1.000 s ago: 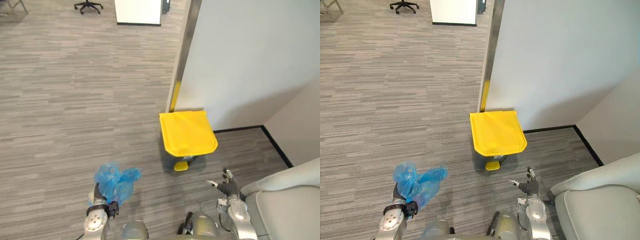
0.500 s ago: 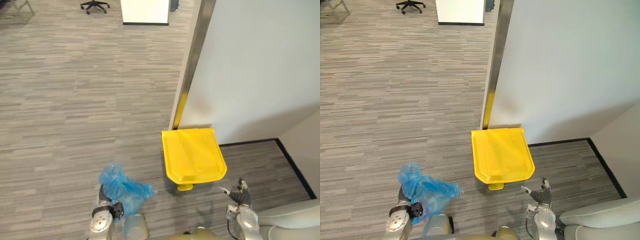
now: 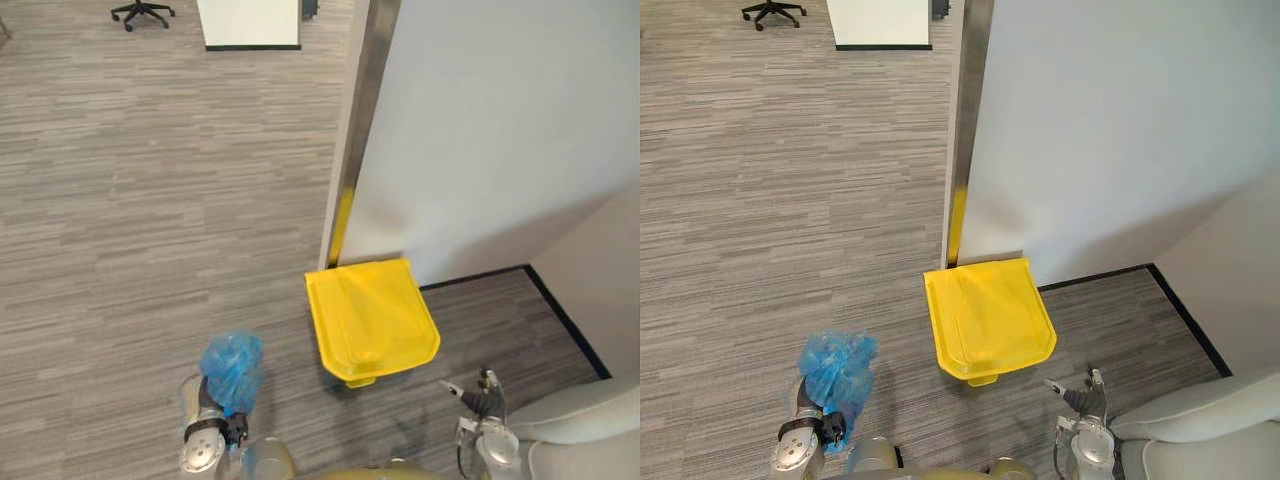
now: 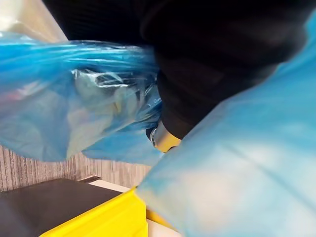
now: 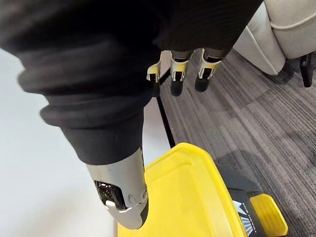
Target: Gather rubbish on tea table into small bin, then transfer packed bag to large trash can.
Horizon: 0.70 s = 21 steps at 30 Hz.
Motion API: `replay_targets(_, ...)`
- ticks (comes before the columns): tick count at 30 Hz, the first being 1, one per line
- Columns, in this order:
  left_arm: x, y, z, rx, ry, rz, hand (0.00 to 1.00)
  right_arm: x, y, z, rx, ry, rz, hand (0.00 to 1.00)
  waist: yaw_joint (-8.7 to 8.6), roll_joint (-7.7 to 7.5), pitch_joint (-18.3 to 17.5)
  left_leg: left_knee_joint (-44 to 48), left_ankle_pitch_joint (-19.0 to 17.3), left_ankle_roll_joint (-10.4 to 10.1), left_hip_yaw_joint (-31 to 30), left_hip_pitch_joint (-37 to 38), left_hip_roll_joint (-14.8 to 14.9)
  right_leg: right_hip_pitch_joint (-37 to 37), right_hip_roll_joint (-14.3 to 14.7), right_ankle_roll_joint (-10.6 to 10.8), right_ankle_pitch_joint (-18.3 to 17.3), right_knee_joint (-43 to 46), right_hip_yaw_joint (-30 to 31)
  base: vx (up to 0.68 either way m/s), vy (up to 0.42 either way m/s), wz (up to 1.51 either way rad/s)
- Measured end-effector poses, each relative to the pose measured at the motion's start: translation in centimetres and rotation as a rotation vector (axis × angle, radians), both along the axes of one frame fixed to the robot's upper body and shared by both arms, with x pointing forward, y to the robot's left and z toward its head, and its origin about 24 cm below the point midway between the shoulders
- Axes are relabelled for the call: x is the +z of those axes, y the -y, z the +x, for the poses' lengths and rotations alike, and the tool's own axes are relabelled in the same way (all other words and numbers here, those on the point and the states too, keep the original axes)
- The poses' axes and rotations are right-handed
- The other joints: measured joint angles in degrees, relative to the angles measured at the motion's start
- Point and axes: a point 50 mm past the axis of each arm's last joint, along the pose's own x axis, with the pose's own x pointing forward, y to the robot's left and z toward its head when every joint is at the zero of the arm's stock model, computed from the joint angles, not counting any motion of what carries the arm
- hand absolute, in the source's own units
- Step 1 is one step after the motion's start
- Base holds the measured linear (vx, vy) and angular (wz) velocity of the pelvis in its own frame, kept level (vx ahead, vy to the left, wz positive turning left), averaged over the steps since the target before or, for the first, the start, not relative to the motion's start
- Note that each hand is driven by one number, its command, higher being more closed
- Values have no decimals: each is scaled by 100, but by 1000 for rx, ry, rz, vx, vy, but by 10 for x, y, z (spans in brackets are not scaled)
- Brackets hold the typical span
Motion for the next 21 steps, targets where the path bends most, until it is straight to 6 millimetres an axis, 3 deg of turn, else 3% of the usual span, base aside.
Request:
replay_targets(1,1,0,1,-5,3,4,100,0,0,2,-2,4,2,0,2,-36,96,31,-139,85,-4,119,-49,-348,-138,40,-12,746,-16,-41,72,-14)
replay_targets(2,-1,0,0,-18,-14,7,100,-1,-1,-1,-7,-5,9,0,-11,-21,199,242,-349,165,-27,275,-134,-821,-362,106,-394,1650,-7,-19,59,-8)
replay_targets(4,0,-2,1,-36,-16,22,100,-2,-1,-3,-25,-10,22,0,-10,-38,211,507,-583,212,-62,367,-129,-1236,-377,4,-551,1604,-130,37,30,7)
replay_targets(7,4,0,16,-76,13,35,100,-1,6,-4,-70,-5,14,0,-26,-15,341,1007,-954,249,-208,338,-126,-2029,-350,110,-264,604,-415,87,-20,42)
replay_targets(8,6,2,22,-79,23,31,100,0,11,-5,-89,-6,10,0,-60,-1,392,1225,-1108,215,-324,319,-133,-2114,-308,165,-104,119,-503,195,-97,66)
replay_targets(11,3,9,30,-74,24,10,100,2,33,-5,-157,-5,-3,0,-141,161,462,1479,-1462,-32,-767,353,-66,-1890,-119,221,-120,94,-273,305,-130,48)
replay_targets(13,6,14,43,-110,39,12,100,6,50,-13,-245,6,-10,0,-160,249,547,1318,-1488,-99,-1063,354,-96,-2015,49,167,-300,432,27,271,-163,53)
replay_targets(14,7,18,48,-116,50,4,100,4,59,-21,-313,1,2,0,-147,311,575,1206,-1479,-143,-1240,441,-89,-2027,113,155,-552,660,45,238,-144,34)
replay_targets(16,10,19,52,-123,62,8,100,3,62,-21,-346,3,17,0,-131,368,561,1072,-1434,-261,-1676,531,-51,-2065,162,242,-772,874,-155,262,-167,-6)
replay_targets(21,21,23,70,-134,117,8,100,-6,56,-27,-380,-14,87,0,-174,390,539,468,-1264,-573,-2030,523,229,-2126,536,148,-729,579,-341,110,-207,-1)
